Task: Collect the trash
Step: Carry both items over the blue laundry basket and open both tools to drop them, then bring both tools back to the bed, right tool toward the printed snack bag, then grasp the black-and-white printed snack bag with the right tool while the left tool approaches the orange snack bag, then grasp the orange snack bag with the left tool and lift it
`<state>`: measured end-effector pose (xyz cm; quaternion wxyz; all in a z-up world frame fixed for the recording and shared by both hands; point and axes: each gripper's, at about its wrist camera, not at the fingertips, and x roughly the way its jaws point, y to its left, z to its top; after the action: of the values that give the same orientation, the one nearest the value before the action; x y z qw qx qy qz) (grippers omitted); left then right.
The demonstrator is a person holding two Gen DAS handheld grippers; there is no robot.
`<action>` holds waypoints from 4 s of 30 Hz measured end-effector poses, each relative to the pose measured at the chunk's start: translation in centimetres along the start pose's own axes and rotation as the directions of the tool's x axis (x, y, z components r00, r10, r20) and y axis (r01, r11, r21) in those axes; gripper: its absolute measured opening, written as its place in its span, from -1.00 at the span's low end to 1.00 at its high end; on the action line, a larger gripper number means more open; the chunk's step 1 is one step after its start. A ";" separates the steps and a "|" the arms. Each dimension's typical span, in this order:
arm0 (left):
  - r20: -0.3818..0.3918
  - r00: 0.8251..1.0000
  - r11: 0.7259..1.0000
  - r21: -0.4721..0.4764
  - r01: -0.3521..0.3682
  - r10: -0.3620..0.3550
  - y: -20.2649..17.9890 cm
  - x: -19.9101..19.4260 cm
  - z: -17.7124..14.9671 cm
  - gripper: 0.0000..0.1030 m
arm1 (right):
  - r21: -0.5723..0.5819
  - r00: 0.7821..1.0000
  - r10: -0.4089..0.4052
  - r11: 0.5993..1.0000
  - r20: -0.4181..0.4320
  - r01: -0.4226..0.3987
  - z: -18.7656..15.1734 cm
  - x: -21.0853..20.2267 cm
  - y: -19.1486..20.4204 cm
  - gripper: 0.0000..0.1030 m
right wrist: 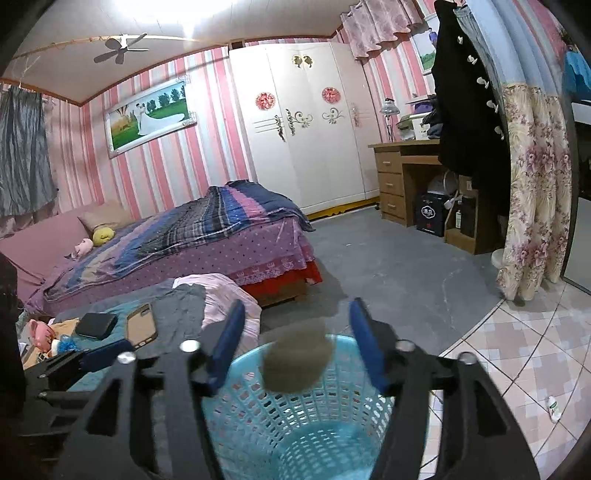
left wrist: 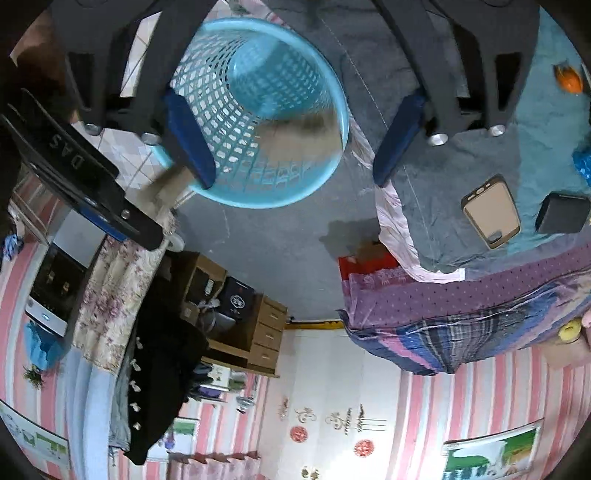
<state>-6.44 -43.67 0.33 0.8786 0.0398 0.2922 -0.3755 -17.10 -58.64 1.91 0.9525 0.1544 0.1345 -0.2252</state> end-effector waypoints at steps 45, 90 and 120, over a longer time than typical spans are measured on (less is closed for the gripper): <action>0.036 0.763 0.688 -0.461 -0.560 0.645 39.8 -26.3 -6.4 0.85 | -0.330 0.829 0.487 0.762 -0.276 -0.557 -10.4 2.1 40.5 0.73; -0.046 0.755 0.645 -0.488 -0.588 0.654 45.2 -24.3 -8.1 0.89 | -0.283 0.683 0.563 0.636 -0.466 -0.718 -14.2 4.1 44.8 -0.99; -0.230 0.837 0.844 -0.099 -0.528 0.497 37.2 -12.7 -10.7 0.89 | -0.211 0.829 0.515 0.804 -0.219 -0.556 -6.7 4.3 36.2 -0.99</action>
<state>6.82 -5.92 -7.14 0.9143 0.0834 0.3847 -0.0959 2.44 -27.16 2.84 0.9761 0.0735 0.1856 0.0858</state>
